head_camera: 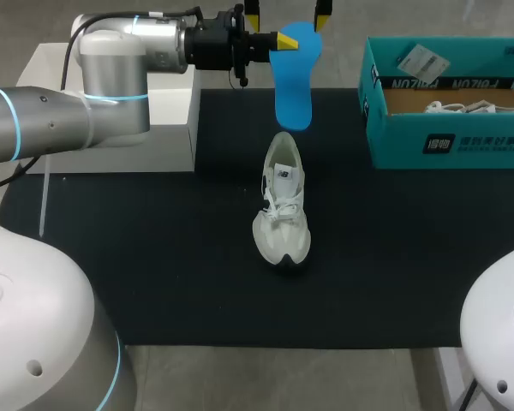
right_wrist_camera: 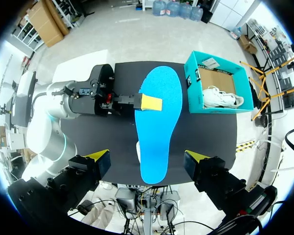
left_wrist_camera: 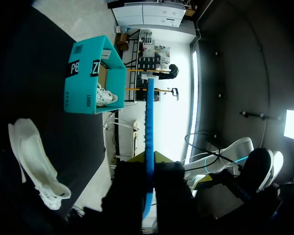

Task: Take the shoe out of the shoebox, open the shoe tongue, remove and reinsert the insole, then place the shoe into the shoebox

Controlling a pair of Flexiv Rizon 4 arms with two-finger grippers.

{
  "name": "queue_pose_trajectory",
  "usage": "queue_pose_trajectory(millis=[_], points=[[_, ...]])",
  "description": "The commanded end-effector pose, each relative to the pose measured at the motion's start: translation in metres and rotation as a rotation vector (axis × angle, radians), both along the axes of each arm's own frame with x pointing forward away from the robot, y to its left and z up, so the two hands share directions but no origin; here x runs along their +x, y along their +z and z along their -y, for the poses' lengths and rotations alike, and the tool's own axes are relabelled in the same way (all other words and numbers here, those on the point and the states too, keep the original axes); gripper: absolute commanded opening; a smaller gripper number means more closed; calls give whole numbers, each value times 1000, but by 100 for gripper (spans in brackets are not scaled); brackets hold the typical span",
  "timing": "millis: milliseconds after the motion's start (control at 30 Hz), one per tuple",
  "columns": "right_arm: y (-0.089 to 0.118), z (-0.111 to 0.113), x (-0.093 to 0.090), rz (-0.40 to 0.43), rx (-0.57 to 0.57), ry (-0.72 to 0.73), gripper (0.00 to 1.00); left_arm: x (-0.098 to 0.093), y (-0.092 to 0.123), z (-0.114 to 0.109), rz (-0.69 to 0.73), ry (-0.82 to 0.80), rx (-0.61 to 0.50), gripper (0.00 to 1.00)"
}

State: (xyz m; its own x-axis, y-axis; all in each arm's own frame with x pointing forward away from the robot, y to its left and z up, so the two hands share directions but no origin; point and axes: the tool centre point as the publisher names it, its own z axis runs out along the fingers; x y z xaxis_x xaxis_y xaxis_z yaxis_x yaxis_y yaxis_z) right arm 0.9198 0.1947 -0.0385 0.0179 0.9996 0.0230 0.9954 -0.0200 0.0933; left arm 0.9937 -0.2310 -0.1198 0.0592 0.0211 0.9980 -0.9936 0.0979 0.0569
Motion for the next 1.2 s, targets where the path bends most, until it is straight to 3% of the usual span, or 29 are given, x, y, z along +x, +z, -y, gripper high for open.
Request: queue_pose_trajectory(millis=[33,967,1067,1200], points=[[-2,2,2,-3,8,0,100,-1,0,-1,0,-2,4,0],[-2,2,2,-3,8,0,100,-1,0,-1,0,-2,4,0],[3,11,-1,90,180,-1,100,-1,0,-1,0,-2,4,0],[5,31,-5,144,305,-36,100,-1,0,-1,0,-2,4,0]])
